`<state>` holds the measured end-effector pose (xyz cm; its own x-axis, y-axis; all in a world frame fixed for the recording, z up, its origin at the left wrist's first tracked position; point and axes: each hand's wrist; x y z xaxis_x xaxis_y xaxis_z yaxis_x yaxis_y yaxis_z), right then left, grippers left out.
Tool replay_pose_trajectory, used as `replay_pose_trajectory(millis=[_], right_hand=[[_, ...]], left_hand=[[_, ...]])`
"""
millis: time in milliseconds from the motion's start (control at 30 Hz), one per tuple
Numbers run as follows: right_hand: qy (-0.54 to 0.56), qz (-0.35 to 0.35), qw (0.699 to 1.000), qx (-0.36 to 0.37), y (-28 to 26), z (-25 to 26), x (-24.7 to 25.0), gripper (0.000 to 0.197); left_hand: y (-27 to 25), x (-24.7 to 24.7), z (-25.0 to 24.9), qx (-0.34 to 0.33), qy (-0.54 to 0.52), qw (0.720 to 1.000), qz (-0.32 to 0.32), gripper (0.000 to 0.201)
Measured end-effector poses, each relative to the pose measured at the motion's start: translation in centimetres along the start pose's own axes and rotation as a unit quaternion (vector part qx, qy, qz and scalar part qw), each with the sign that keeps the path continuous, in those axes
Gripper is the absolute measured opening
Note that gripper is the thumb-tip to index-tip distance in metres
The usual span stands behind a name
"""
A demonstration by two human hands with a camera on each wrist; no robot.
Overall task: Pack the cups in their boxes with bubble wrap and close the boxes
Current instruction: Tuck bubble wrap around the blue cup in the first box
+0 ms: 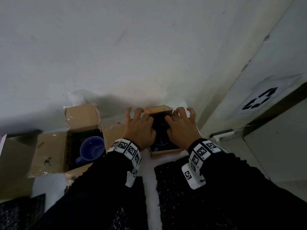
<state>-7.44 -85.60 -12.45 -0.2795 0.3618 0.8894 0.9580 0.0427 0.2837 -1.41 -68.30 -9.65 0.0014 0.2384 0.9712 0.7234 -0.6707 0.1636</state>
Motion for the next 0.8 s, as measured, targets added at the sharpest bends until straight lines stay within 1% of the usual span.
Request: replay_pose_trajectory(millis=[100,167,233,267,333,400,467,500,567,633,667,733,800], right_hand=[[-0.003,0.011,1.000,0.007,-0.2,-0.1,0.0,0.022],[0.007,0.024,1.000,0.009,-0.4,-0.1,0.3,0.021],[0.031,0.028,0.999,-0.005,-0.8,-0.3,0.7,0.018],[0.050,0.027,0.998,-0.016,-1.0,-0.6,1.0,0.015],[0.105,0.016,0.994,-0.040,-2.0,-1.4,2.1,0.014],[0.191,0.002,0.980,-0.057,-3.3,-2.5,3.4,0.016],[0.279,-0.010,0.959,-0.055,-5.2,-3.3,4.4,0.015],[0.308,-0.005,0.950,-0.050,-6.4,-3.6,4.7,0.014],[0.341,0.033,0.939,-0.041,-9.2,-3.9,5.2,0.013],[0.360,0.095,0.928,-0.030,-12.4,-3.9,5.7,0.022],[0.367,0.130,0.921,-0.026,-14.1,-3.7,5.9,0.031],[0.358,0.212,0.909,-0.014,-17.6,-2.9,6.4,0.059],[0.316,0.286,0.904,0.006,-20.8,-1.7,6.6,0.084]], left_hand=[[-0.4,0.3,0.0,0.009,0.017,1.000,0.020,0.039],[-0.3,0.3,-0.3,0.023,0.033,0.998,0.048,0.046],[-0.2,0.2,-0.6,0.034,0.052,0.995,0.076,0.051],[-0.3,0.1,-0.7,0.036,0.057,0.994,0.091,0.050],[-0.9,0.3,-1.1,0.031,0.063,0.992,0.109,0.043],[-1.7,0.9,-1.6,0.022,0.061,0.993,0.097,0.035],[-2.7,1.6,-2.2,0.014,0.037,0.998,0.058,0.030],[-3.2,1.8,-2.6,0.009,0.022,0.999,0.042,0.029],[-4.5,1.8,-3.5,-0.005,-0.006,1.000,0.014,0.029],[-6.0,1.8,-4.6,-0.039,-0.037,0.998,-0.015,0.027],[-6.8,1.6,-5.1,-0.061,-0.052,0.996,-0.027,0.025],[-8.6,1.2,-6.2,-0.096,-0.087,0.991,-0.035,0.024],[-10.5,0.6,-7.2,-0.115,-0.128,0.985,-0.017,0.024]])
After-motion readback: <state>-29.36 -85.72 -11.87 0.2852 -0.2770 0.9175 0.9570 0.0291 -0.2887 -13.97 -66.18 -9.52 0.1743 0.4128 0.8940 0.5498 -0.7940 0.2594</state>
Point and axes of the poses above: each hand's wrist, its own y-axis towards the middle knuckle, its own x-axis out of the back of the hand, z = x × y, and after that the axes turned 15 degrees about -y, right-handed
